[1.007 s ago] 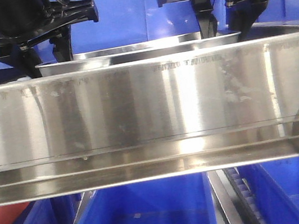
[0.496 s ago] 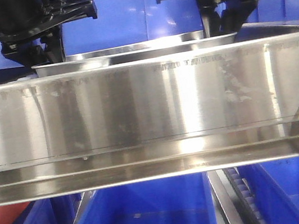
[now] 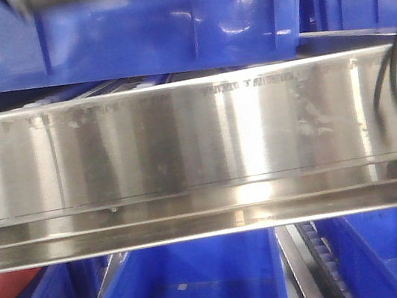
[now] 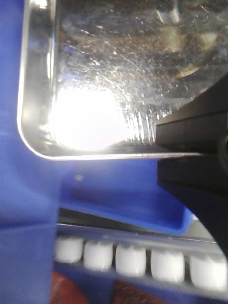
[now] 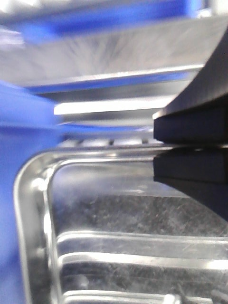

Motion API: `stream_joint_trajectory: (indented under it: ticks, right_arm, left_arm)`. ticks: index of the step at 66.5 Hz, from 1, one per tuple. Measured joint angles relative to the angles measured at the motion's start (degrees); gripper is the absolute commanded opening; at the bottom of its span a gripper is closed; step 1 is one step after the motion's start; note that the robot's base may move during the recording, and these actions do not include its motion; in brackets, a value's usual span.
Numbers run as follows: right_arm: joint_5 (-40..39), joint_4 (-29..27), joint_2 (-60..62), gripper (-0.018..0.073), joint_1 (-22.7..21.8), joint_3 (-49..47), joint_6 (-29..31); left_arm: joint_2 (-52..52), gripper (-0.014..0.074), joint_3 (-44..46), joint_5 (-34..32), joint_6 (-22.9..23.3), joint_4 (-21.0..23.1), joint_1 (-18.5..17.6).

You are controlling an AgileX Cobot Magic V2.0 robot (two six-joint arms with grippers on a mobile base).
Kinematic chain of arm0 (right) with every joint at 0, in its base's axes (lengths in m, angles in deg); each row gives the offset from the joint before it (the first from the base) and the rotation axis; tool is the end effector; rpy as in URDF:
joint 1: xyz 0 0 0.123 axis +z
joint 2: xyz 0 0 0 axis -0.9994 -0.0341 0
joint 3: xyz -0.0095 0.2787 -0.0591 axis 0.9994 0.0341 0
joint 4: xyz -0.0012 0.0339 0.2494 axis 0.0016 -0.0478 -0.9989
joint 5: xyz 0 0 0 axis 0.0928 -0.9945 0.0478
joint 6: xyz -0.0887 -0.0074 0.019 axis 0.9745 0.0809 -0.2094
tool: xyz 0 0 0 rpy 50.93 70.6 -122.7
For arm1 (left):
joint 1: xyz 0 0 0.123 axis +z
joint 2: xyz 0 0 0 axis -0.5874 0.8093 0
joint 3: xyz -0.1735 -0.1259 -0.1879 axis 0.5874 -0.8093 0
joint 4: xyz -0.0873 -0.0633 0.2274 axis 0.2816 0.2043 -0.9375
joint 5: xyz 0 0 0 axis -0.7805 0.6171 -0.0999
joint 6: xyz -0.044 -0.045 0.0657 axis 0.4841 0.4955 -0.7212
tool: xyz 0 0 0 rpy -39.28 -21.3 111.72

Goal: Stack silver trays without gaps
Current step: 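Lift the silver tray up off the shelf with both grippers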

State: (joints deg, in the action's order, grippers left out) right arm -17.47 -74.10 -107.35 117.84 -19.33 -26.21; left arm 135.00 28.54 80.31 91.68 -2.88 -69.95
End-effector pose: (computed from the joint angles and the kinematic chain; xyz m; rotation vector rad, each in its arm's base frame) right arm 0.2912 0.1469 0.3758 0.1341 2.5183 0.2017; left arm 0.2816 -0.1591 0.3786 -0.0478 2.4172 -0.1673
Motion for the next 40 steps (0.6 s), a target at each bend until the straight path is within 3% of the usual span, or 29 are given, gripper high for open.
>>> stream_joint_trajectory:
  ticks: [13, 24, 32, 40]
  right_arm:
    - [-2.78, 8.86, 8.94, -0.0015, 6.91, 10.08, -10.04]
    - [-2.92, 15.95, 17.44, -0.0015, 12.95, 19.02, -17.59]
    - [-2.04, 18.98, 22.29, -0.0015, 16.15, 22.87, -21.18]
    - [-0.96, 21.42, 25.80, -0.0015, 19.98, 26.74, -24.72]
  left_arm:
    - [-7.20, -0.0007, -4.91, 1.81, 13.39, -13.83, -10.02]
    - [-12.31, -0.0007, -12.94, 3.22, 25.87, -24.31, -21.03]
    - [-15.00, -0.0007, -18.14, 4.87, 33.03, -28.41, -27.90]
    - [-16.95, -0.0007, -20.91, 6.33, 36.99, -30.57, -33.29]
